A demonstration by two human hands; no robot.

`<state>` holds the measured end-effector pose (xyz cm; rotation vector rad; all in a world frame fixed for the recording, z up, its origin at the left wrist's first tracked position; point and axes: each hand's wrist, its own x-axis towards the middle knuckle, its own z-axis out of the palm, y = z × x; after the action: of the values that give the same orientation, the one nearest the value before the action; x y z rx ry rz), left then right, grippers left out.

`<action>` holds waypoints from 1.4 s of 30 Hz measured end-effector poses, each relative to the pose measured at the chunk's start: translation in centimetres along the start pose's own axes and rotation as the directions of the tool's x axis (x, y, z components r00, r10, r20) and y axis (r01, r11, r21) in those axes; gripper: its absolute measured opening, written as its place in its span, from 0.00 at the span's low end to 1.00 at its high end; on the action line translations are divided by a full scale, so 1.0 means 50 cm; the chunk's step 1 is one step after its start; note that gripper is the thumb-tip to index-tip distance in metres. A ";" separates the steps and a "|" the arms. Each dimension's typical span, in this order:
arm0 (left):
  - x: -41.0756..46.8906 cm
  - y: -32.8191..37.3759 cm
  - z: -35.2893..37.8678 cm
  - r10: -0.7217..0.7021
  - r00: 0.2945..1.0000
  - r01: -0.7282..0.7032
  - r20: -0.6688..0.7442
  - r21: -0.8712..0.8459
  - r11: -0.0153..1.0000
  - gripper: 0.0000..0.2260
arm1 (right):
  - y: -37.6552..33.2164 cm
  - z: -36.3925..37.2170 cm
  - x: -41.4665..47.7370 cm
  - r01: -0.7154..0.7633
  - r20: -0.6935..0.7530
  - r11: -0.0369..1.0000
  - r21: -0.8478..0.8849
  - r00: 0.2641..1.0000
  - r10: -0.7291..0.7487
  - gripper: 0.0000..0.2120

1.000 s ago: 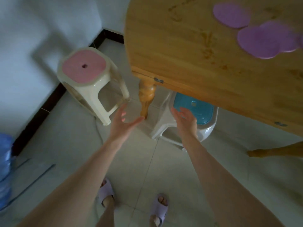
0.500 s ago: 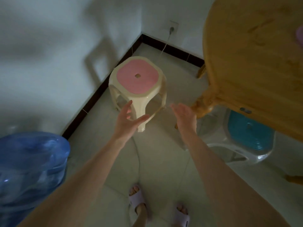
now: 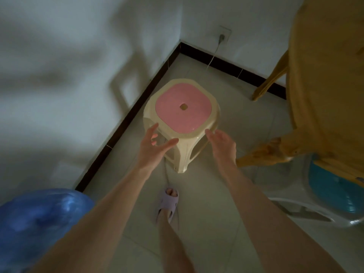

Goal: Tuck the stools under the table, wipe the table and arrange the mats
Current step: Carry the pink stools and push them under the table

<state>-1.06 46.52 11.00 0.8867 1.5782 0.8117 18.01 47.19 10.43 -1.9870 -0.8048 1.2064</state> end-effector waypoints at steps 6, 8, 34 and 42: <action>0.159 0.048 0.009 -0.029 0.997 0.028 0.078 0.015 0.999 0.38 | -0.031 0.064 0.128 -0.098 -0.056 0.995 -0.023 0.994 0.097 0.26; 0.207 0.060 0.011 -0.035 0.995 0.031 0.089 0.046 0.998 0.37 | -0.041 0.082 0.163 -0.123 -0.063 0.992 -0.005 0.991 0.122 0.27; 0.604 0.013 0.015 -0.072 0.984 -0.055 0.165 0.658 0.751 0.51 | 0.025 0.225 0.355 -0.376 -0.288 0.905 0.199 0.860 0.421 0.49; 0.696 -0.025 -0.016 -0.207 0.938 -0.003 0.280 0.602 0.799 0.61 | 0.059 0.247 0.399 -0.430 -0.327 0.866 0.255 0.804 0.496 0.48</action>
<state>-6.23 76.27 -6.38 1.2958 1.5721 0.0450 14.86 63.74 -6.16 -2.2457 -0.0038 1.0392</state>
